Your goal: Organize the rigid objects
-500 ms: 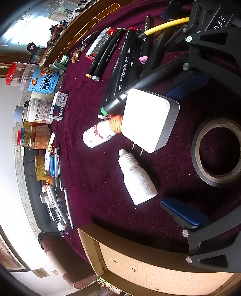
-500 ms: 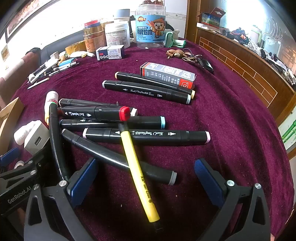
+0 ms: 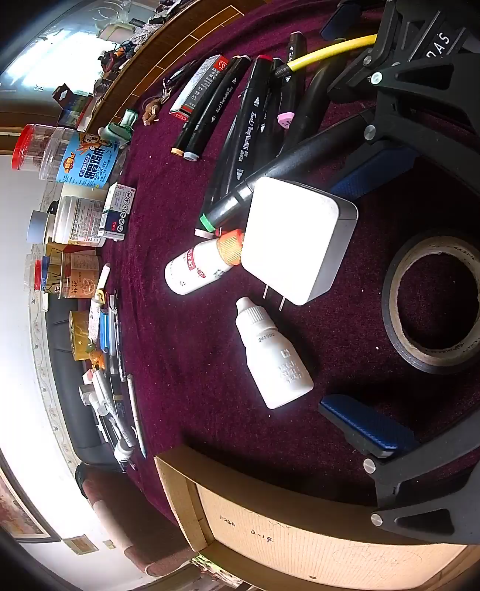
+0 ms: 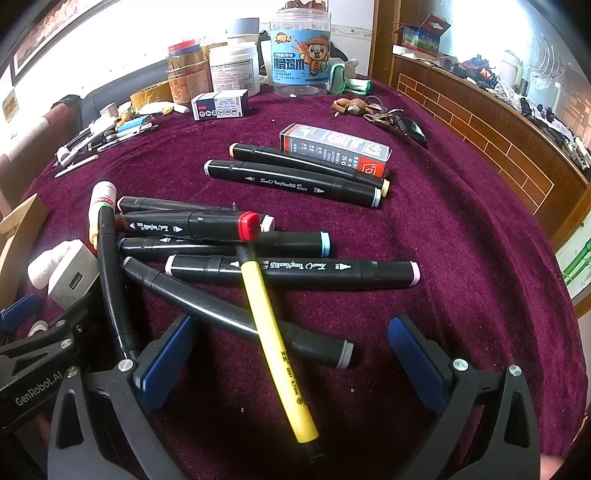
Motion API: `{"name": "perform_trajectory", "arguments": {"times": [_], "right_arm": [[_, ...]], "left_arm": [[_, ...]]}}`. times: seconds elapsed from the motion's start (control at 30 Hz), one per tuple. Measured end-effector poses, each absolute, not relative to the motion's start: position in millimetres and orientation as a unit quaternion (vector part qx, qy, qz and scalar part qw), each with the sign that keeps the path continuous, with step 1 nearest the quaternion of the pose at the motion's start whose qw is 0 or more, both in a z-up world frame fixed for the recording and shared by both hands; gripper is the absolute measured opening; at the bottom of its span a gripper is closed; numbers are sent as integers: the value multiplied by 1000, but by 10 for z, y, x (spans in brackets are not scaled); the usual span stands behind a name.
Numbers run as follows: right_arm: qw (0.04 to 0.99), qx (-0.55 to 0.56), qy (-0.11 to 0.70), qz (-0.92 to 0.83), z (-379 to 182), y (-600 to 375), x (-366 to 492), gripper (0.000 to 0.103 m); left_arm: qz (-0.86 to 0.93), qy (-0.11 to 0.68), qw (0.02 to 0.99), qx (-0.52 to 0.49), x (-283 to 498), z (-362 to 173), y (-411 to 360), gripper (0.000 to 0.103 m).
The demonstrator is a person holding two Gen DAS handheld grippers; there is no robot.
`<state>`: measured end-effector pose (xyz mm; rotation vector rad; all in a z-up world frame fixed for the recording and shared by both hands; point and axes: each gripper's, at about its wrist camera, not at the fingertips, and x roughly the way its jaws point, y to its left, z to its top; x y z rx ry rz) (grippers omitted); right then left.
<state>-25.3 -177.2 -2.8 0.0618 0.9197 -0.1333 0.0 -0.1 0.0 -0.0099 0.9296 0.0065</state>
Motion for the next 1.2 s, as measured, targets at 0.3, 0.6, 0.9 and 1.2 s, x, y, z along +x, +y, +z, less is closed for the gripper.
{"name": "perform_trajectory", "arguments": {"times": [0.3, 0.6, 0.9, 1.2], "right_arm": [[893, 30, 443, -64, -28, -1775, -252, 102], [893, 30, 443, -64, -30, -1775, -253, 102], [893, 30, 444, -64, -31, -1773, -255, 102], [894, 30, 442, -64, -30, -1769, -257, 102]], "left_arm": [[4, 449, 894, -6, 1, 0, 1, 103], [6, 449, 894, -6, 2, -1, -2, 103], [6, 450, 893, -10, -16, -14, 29, 103], [9, 451, 893, -8, -28, -16, 30, 102]]}}
